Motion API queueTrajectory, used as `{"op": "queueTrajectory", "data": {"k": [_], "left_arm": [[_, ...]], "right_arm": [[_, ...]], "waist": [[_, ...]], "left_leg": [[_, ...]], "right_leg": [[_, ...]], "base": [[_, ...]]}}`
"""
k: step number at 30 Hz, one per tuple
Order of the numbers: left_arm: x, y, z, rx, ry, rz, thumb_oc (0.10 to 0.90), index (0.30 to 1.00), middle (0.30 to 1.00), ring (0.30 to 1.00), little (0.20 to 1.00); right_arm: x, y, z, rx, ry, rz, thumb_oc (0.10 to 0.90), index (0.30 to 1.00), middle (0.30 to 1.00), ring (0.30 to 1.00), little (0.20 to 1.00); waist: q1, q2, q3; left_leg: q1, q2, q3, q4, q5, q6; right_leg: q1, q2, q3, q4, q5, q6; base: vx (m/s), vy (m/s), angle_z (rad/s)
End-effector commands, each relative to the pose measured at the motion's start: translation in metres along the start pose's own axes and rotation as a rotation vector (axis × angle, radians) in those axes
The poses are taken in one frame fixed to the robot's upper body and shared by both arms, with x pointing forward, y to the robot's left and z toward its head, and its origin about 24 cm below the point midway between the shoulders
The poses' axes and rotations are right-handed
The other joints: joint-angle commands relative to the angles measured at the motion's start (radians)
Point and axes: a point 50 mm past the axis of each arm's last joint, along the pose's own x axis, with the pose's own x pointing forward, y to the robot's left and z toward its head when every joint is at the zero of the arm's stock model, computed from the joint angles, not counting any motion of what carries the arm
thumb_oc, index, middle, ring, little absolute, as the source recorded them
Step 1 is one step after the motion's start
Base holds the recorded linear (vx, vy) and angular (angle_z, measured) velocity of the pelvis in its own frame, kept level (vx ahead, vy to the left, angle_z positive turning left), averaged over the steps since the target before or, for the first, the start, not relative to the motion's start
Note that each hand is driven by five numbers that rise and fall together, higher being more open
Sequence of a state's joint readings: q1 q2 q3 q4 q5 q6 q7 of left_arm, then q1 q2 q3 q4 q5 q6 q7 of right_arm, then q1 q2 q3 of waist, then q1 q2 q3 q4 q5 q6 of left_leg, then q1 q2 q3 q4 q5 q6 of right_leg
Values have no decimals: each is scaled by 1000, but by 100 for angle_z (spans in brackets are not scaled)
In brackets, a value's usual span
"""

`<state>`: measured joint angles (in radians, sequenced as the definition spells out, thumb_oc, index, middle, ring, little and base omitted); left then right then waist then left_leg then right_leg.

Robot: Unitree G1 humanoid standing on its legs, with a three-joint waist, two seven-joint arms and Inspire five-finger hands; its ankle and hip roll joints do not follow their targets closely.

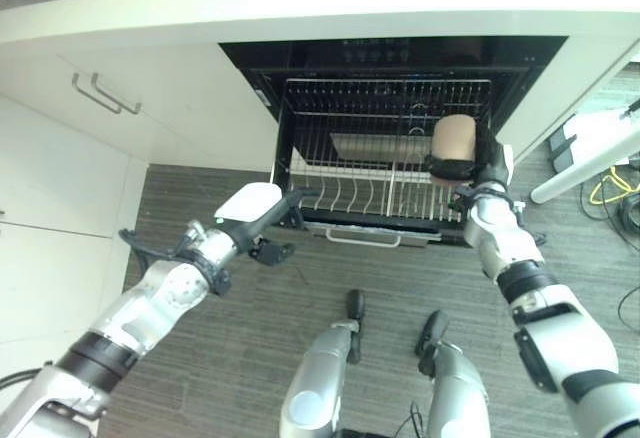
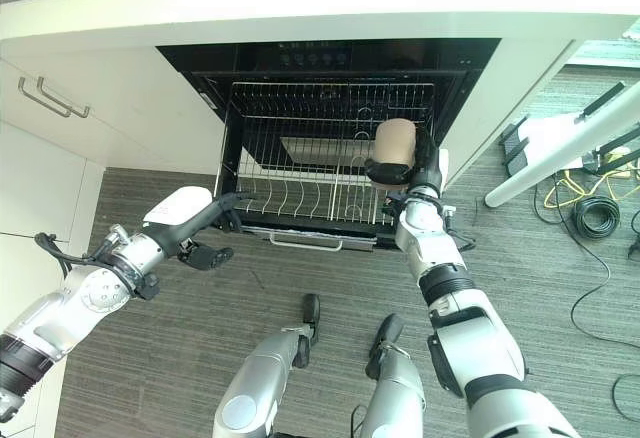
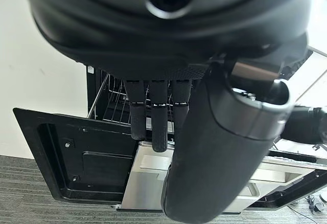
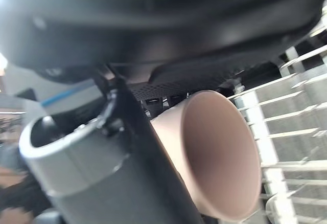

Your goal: Place the dishes in the dishwasher.

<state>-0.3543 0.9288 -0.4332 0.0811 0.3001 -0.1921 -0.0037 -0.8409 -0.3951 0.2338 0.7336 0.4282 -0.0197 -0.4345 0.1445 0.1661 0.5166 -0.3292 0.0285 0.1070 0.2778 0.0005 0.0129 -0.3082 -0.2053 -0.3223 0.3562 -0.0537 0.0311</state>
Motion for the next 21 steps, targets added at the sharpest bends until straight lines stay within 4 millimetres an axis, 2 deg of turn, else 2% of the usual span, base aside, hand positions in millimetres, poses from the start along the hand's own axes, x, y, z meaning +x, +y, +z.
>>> {"op": "queueTrajectory", "data": {"k": [1,10,17,21], "left_arm": [[6,15,26,-17,-124,134,800,900,900,900,900],[3,9,24,-23,-116,133,800,900,900,900,900],[2,7,24,-25,-112,126,800,900,900,900,900],[-1,1,23,-35,-103,120,800,900,900,900,900]], "right_arm": [[7,-6,65,-6,-279,-39,800,900,900,900,900],[0,-1,51,-58,-254,-32,800,900,900,900,900],[-2,-2,54,-61,-283,-63,800,900,900,900,900],[-7,-4,60,39,-331,-103,800,900,900,900,900]], "waist": [[9,113,3],[3,117,3],[4,114,3],[1,119,3]], "left_leg": [[5,-48,-7,22,-55,32],[12,-48,-4,22,-55,33],[16,-46,-3,22,-57,35],[24,-46,-2,22,-59,36]], "right_leg": [[13,32,40,34,-39,36],[15,27,43,38,-40,36],[18,25,39,42,-42,36],[28,25,39,44,-46,36]], "base": [[1,6,-4],[-3,6,-3],[-10,2,0],[-17,8,0]]}}
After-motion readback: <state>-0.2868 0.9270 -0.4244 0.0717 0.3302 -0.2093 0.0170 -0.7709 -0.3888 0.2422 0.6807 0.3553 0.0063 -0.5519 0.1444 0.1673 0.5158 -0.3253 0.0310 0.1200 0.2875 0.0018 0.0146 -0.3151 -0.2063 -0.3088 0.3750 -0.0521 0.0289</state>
